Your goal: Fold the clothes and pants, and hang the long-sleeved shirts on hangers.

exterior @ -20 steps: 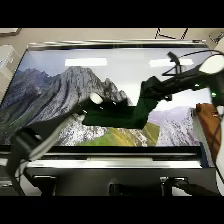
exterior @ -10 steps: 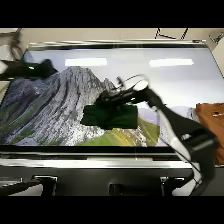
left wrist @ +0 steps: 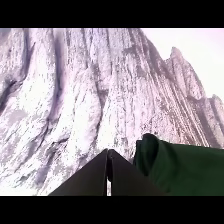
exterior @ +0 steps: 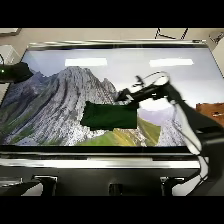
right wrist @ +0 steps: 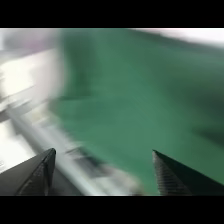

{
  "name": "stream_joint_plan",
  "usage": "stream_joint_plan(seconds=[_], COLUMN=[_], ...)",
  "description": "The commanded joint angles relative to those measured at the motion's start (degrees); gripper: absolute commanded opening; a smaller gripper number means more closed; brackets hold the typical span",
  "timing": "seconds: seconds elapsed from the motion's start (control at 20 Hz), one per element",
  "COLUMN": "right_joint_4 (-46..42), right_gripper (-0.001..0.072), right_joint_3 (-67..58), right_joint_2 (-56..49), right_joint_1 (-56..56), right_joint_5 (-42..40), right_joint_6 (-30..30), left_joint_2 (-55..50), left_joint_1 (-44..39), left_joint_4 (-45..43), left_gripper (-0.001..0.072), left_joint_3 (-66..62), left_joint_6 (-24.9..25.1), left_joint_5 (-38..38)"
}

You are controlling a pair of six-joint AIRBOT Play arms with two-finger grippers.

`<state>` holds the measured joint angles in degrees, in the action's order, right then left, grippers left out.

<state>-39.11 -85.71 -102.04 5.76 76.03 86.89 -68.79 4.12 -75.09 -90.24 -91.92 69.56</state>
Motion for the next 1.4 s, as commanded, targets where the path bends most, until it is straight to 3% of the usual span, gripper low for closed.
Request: stream_joint_plan(seconds=[0.0,0.25,0.3,0.35,0.4,0.45,0.5,0.7,1.05,1.35], right_joint_4=[-18.56,-4.63,-2.27,-0.17,2.10,4.17,5.90,5.22,-9.07,-12.81], right_gripper=[0.0665,0.0657,0.0601,0.0538,0.0361,0.0114,0.0043,0.0041,0.0041,0.0041], right_joint_3=[4.11,13.70,13.68,13.66,13.64,13.49,12.39,0.61,-19.87,-23.69], right_joint_2=[3.04,-0.11,-1.27,-2.14,-2.67,-2.62,-2.40,1.86,12.63,17.79], right_joint_1=[-8.57,-4.83,-3.45,-2.25,-1.20,-0.85,-1.16,-8.24,-32.96,-53.00], right_joint_5=[3.32,-3.91,-4.20,-4.46,-4.59,-4.61,-3.93,3.54,11.13,13.77], right_joint_6=[5.70,-3.50,-4.46,-5.31,-6.91,-9.09,-10.12,-10.51,4.09,12.70], left_joint_2=[0.33,0.33,0.33,0.33,0.31,0.31,0.26,-0.07,-0.96,-0.94], left_joint_1=[0.00,-1.11,-1.31,-1.49,-1.73,-1.73,-1.70,-1.73,-2.47,-3.65], left_joint_4=[-0.90,-0.79,-0.79,-0.79,-0.81,-0.81,-0.81,-0.81,-0.81,-0.85], left_gripper=[0.0021,0.0021,0.0021,0.0021,0.0021,0.0021,0.0021,0.0022,0.0021,0.0021], left_joint_3=[0.07,0.61,0.85,1.14,1.42,1.66,1.68,1.70,1.70,1.70], left_joint_6=[0.42,0.35,0.17,-0.09,-0.22,-0.22,-0.20,-0.22,0.09,1.99], left_joint_5=[1.66,2.03,2.01,2.01,2.01,1.99,2.01,1.81,1.79,1.79])
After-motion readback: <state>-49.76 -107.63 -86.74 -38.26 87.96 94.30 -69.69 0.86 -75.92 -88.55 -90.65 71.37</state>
